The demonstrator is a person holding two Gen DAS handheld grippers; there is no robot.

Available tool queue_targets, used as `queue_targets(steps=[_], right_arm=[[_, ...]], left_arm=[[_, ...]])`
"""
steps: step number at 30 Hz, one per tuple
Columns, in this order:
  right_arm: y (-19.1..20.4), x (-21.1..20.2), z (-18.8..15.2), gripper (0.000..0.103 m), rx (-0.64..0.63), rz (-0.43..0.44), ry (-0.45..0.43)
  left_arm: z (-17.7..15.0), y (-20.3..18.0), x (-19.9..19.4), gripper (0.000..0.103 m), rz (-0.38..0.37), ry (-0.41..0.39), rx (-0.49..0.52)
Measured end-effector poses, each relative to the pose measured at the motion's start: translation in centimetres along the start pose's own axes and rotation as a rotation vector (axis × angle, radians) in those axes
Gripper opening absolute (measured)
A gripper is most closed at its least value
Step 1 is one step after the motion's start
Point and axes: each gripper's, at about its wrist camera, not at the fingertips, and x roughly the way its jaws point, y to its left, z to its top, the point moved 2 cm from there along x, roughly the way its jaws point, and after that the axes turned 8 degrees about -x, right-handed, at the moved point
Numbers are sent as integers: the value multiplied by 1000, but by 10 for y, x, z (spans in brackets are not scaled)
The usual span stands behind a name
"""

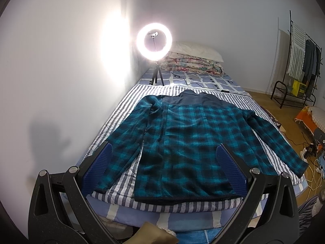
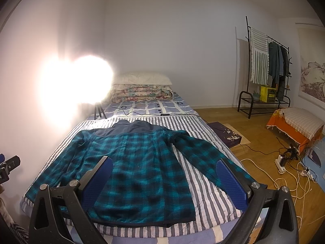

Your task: Fold large clothes

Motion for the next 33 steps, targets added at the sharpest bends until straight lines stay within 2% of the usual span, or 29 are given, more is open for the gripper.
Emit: queue_targets(steps=[16,26,33], right_arm=[[11,5,0,103,-13,11,2],[25,15,5,103,-36,33,13],[50,34,13,103,-74,114,-10]], left_arm=[[1,9,6,103,30,-1,4],[-2,23,16,103,81,1,12],[-6,55,33,103,126,35,28]])
